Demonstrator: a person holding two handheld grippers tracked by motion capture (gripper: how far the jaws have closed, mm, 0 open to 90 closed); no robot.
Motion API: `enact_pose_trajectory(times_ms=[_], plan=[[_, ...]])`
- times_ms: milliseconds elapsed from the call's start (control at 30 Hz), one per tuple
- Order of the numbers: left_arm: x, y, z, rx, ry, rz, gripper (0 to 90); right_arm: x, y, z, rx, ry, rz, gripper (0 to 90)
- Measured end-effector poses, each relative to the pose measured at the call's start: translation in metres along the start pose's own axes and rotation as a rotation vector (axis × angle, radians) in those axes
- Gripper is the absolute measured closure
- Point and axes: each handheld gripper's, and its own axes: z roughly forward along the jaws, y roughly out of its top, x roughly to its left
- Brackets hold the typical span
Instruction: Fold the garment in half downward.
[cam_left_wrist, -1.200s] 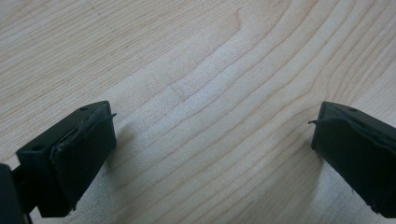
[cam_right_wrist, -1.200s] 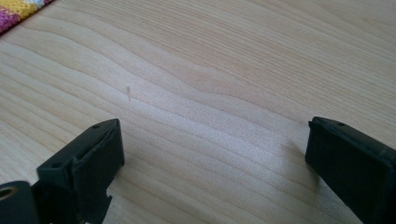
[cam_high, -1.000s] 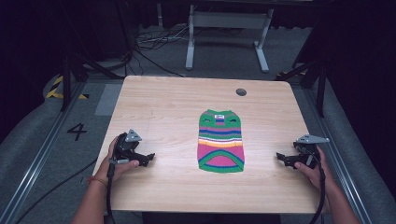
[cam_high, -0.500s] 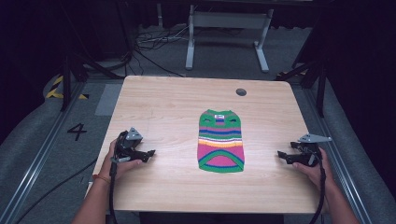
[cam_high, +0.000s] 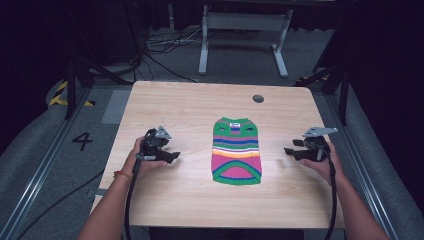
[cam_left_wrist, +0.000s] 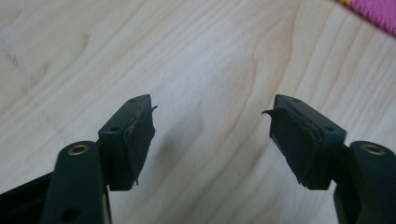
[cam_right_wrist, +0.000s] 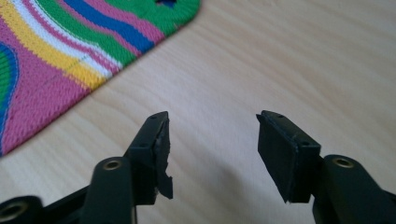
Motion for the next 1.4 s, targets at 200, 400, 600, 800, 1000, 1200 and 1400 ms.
enact_pose_trajectory(times_ms=[200, 400, 600, 800, 1000, 1200, 1400], plan=[[0.000, 0.029, 0.017, -0.036, -0.013, 0.008, 37.8, 0.004, 0.032, 0.019, -0.020, 0.050, -0.021, 50.3], [-0.001, 0.071, 0.035, -0.064, -0.012, 0.026, 40.8, 0.009, 0.071, 0.044, -0.047, 0.070, -0.032, 53.9], [-0.002, 0.099, 0.053, -0.068, -0.016, 0.007, 41.3, 0.008, 0.090, 0.068, -0.033, 0.068, -0.024, 57.4], [-0.003, 0.114, 0.075, -0.070, -0.034, -0.038, 41.1, 0.003, 0.093, 0.088, -0.007, 0.062, -0.003, 58.5], [-0.003, 0.123, 0.092, -0.063, -0.031, -0.065, 41.7, 0.001, 0.099, 0.101, 0.003, 0.066, 0.015, 60.7], [0.000, 0.129, 0.108, -0.049, -0.043, -0.104, 43.5, 0.003, 0.106, 0.120, 0.030, 0.073, 0.036, 62.3], [-0.001, 0.127, 0.118, -0.019, -0.014, -0.107, 39.3, 0.004, 0.105, 0.132, 0.065, 0.044, 0.036, 63.2]])
